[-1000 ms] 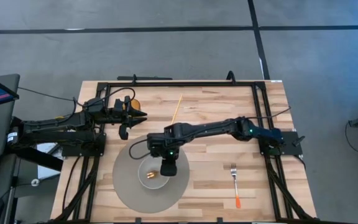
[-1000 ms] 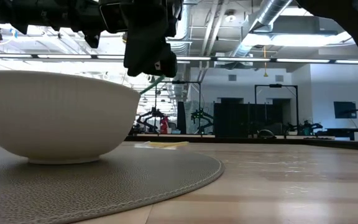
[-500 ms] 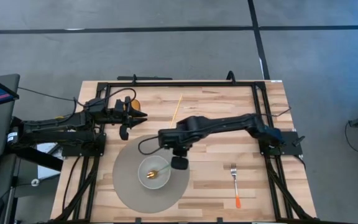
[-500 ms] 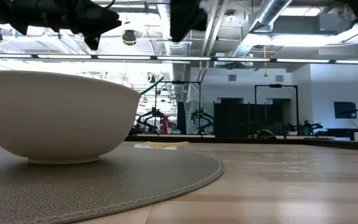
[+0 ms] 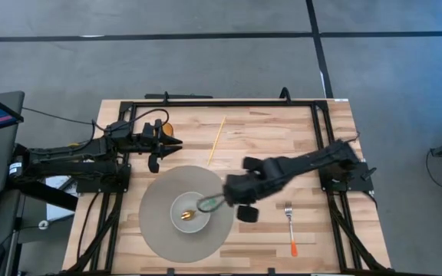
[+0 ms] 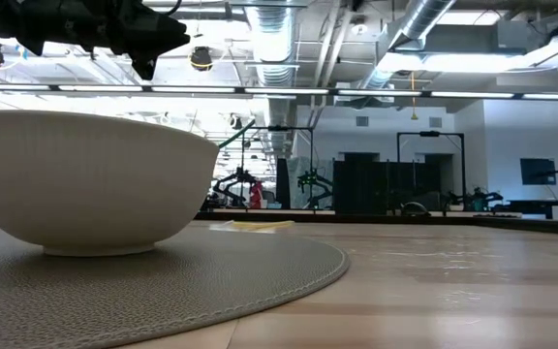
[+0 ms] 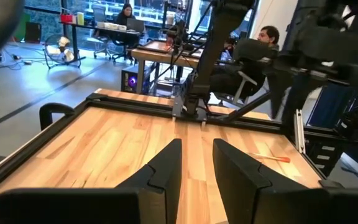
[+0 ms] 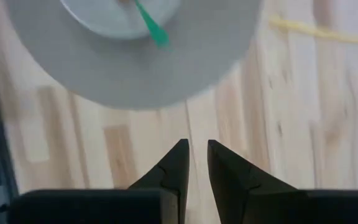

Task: Pick & Place Utensil
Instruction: Put the orange fork into the gray bowl on the gray mat

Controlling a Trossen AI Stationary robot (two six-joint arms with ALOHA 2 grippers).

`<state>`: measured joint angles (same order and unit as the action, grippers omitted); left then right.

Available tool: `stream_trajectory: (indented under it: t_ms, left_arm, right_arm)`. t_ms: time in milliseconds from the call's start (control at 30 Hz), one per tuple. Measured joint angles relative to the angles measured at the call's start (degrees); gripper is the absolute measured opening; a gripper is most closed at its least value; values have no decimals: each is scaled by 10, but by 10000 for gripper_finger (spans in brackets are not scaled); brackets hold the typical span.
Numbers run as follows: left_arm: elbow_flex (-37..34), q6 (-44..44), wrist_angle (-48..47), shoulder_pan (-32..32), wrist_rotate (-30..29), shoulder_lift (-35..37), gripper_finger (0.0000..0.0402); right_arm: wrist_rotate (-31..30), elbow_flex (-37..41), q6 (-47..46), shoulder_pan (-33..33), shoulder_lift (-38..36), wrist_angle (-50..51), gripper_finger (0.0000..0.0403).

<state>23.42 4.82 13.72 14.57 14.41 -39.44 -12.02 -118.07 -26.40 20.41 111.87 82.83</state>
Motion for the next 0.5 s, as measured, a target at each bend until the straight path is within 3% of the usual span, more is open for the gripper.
stream_trajectory:
  t_ms: [133,333,500]
  left_arm:
    - [0,0,0,0,0,0,92]
    - [0,0,0,0,0,0,92]
    - [0,0,3,0,0,0,92]
  right_arm:
    - [-8,165,-83,28,-105,-58,52]
    - [-9,433,-214,44,-286,-242,52]
    - [0,584,-331,45,-383,-326,52]
